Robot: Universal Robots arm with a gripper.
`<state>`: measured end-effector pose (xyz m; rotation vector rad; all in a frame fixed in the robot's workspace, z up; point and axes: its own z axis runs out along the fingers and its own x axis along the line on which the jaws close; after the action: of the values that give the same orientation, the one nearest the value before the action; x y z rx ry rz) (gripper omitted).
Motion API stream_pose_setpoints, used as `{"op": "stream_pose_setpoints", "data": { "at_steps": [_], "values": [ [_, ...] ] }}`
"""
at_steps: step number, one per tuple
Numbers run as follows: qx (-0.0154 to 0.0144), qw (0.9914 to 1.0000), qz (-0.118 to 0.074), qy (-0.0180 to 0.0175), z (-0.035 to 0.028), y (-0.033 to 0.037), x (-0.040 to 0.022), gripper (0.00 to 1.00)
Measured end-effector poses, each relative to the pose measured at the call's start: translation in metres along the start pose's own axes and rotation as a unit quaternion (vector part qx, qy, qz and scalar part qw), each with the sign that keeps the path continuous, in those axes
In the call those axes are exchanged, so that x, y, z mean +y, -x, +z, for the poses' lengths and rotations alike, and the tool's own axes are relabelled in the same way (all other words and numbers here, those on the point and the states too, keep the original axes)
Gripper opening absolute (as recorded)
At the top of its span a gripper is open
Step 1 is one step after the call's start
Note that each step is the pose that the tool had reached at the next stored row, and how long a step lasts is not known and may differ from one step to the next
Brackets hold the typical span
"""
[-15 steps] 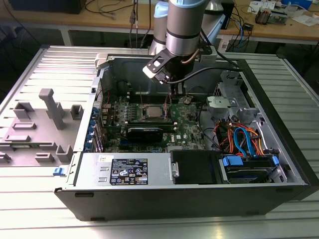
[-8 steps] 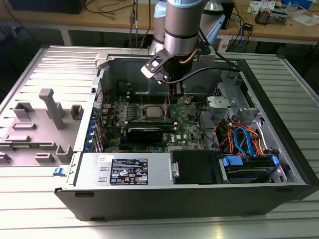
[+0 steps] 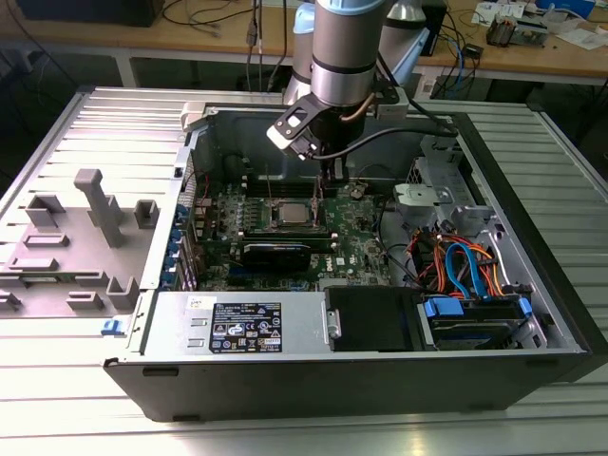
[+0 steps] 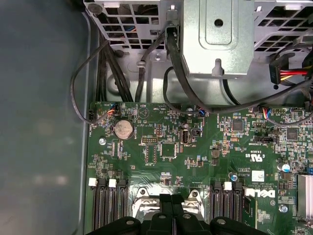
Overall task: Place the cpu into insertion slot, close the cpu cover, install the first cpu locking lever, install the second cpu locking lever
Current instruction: 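Close the cpu cover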
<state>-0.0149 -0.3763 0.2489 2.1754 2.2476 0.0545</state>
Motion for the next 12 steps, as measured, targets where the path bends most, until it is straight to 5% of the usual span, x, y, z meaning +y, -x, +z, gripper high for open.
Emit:
{"op": "stream_pose_setpoints", "data": {
  "at_steps": [12],
  "values": [
    [0.0000,1.00000,0.000,0.0000,0.0006,-0.0001,-0.0019,0.11]
  ]
}}
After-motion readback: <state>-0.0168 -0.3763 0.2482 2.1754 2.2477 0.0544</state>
